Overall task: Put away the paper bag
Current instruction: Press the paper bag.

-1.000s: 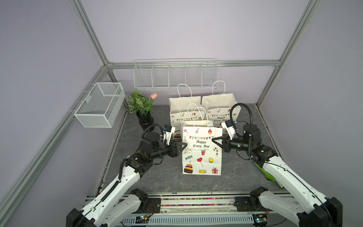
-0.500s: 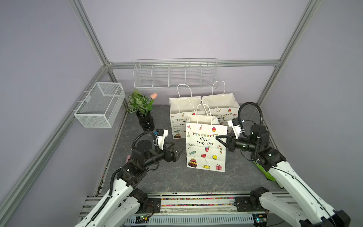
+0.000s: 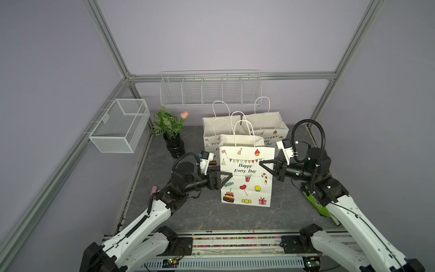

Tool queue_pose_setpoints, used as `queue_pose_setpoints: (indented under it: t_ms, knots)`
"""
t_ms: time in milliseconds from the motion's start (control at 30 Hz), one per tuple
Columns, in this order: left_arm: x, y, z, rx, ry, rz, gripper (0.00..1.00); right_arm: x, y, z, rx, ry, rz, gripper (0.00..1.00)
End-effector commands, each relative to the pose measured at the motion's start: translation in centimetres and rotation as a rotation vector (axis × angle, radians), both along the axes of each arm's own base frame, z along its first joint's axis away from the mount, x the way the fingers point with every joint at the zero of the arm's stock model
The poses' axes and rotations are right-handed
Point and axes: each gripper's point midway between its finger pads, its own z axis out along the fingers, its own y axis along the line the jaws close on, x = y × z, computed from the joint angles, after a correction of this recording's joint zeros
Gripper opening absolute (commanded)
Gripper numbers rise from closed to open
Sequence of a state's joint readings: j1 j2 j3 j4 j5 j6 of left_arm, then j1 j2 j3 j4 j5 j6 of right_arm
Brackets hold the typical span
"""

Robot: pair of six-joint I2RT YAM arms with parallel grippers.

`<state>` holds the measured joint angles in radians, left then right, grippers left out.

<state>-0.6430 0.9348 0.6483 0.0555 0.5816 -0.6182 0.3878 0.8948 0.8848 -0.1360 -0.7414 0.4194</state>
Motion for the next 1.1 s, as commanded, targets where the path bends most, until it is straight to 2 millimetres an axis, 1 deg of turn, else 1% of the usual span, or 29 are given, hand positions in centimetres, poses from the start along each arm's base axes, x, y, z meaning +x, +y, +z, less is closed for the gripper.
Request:
queue_pose_setpoints:
  t_ms: [0, 67, 133, 300, 367, 500, 667, 733, 833, 900, 933, 1000, 1067]
  knots:
    - [-1.1, -0.8, 3.0, -0.060, -0.050, -0.059, 0.69, -0.3, -0.1, 1.8, 0.030, -0.041, 0.005, 0.07]
    - [-1.3, -0.8, 3.2, -0.063, -0.051, -0.069, 0.59, -0.4, -0.1, 1.8, 0.032, -0.040, 0.008, 0.07]
    - [-1.4, -1.0, 3.4, -0.071, -0.054, -0.076, 0.53, -0.5, -0.1, 1.9, 0.037, -0.039, 0.010, 0.07]
    - [-1.9, -2.0, 3.7, -0.083, -0.051, -0.119, 0.52, -0.6, -0.1, 2.3, 0.045, -0.044, 0.012, 0.07]
    - [-2.2, -2.4, 4.0, -0.084, -0.058, -0.137, 0.47, -0.6, -0.1, 2.4, 0.051, -0.043, 0.012, 0.07]
    - [-2.7, -2.7, 4.7, -0.090, -0.073, -0.154, 0.27, -0.6, 0.0, 2.5, 0.058, -0.041, 0.015, 0.07]
    - [-2.9, -2.1, 5.3, -0.076, -0.094, -0.135, 0.03, -0.7, -0.1, 2.4, 0.049, -0.041, 0.016, 0.07]
    - [-2.9, -1.9, 5.6, -0.073, -0.101, -0.122, 0.00, -0.8, -0.1, 2.4, 0.043, -0.041, 0.016, 0.07]
    - [-2.9, -1.5, 6.0, -0.073, -0.109, -0.104, 0.00, -0.9, -0.2, 2.5, 0.038, -0.045, 0.013, 0.08]
    - [-3.1, -1.2, 6.2, -0.071, -0.117, -0.102, 0.00, -1.0, -0.4, 2.5, 0.026, -0.050, 0.010, 0.16]
    - [-3.3, -1.1, 6.3, -0.065, -0.125, -0.105, 0.00, -1.1, -0.5, 2.4, 0.014, -0.050, 0.005, 0.23]
    - [-3.6, -0.8, 6.4, -0.043, -0.137, -0.109, 0.00, -1.2, -0.9, 2.4, -0.008, -0.067, -0.015, 0.45]
    - [-4.0, -0.5, 6.4, -0.019, -0.143, -0.114, 0.00, -1.2, -1.3, 2.6, -0.026, -0.089, -0.043, 0.77]
